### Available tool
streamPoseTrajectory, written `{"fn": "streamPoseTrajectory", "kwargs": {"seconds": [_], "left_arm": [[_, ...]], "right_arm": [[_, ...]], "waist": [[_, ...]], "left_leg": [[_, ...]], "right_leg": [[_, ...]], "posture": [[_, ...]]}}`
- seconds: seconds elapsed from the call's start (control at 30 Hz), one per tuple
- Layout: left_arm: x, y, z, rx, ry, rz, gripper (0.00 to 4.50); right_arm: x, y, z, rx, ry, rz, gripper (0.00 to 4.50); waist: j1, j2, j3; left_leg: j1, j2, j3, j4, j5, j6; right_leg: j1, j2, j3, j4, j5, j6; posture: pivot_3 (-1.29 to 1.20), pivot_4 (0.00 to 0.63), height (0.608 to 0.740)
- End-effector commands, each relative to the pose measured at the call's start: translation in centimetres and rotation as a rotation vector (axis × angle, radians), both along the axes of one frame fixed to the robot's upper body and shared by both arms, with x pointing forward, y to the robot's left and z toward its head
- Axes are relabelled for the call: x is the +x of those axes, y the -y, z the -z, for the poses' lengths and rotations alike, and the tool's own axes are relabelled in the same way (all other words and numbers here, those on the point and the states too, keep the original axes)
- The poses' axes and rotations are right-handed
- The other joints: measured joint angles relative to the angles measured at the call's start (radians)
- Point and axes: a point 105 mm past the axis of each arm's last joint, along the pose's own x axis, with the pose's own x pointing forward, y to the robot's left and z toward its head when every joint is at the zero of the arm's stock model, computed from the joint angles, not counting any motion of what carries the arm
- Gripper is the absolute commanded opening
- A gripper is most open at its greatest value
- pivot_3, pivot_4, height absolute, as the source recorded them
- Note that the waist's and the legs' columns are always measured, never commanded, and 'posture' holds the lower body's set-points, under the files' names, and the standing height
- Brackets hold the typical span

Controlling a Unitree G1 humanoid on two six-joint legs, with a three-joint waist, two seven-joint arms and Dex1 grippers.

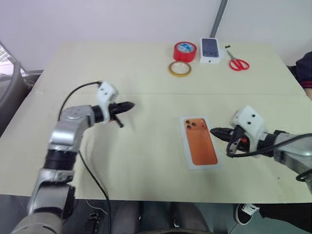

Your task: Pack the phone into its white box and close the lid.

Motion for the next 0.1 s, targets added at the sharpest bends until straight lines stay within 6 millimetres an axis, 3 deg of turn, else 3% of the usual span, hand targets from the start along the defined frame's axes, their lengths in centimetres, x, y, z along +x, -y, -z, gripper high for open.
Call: {"fn": "streamPoseTrajectory", "kwargs": {"seconds": [0.03,0.1], "left_arm": [[-1.4,-2.5,-2.1,-0.007,0.084,-0.039,0.00],[-2.1,-3.8,-1.9,0.000,0.077,-0.081,0.00]], "right_arm": [[0.3,1.1,-1.1,0.021,0.068,0.021,0.06],[0.5,1.7,-0.9,0.028,0.067,0.032,0.06]], "waist": [[0.004,0.000,0.000],[0.007,0.000,0.000]], "left_leg": [[0.000,0.000,0.000,0.000,0.000,0.000],[0.000,0.000,0.000,0.000,0.000,0.000]], "right_leg": [[0.000,0.000,0.000,0.000,0.000,0.000],[0.001,-0.001,0.000,0.000,0.000,0.000]], "posture": [[0.00,0.150,0.736],[0.00,0.150,0.736]]}}
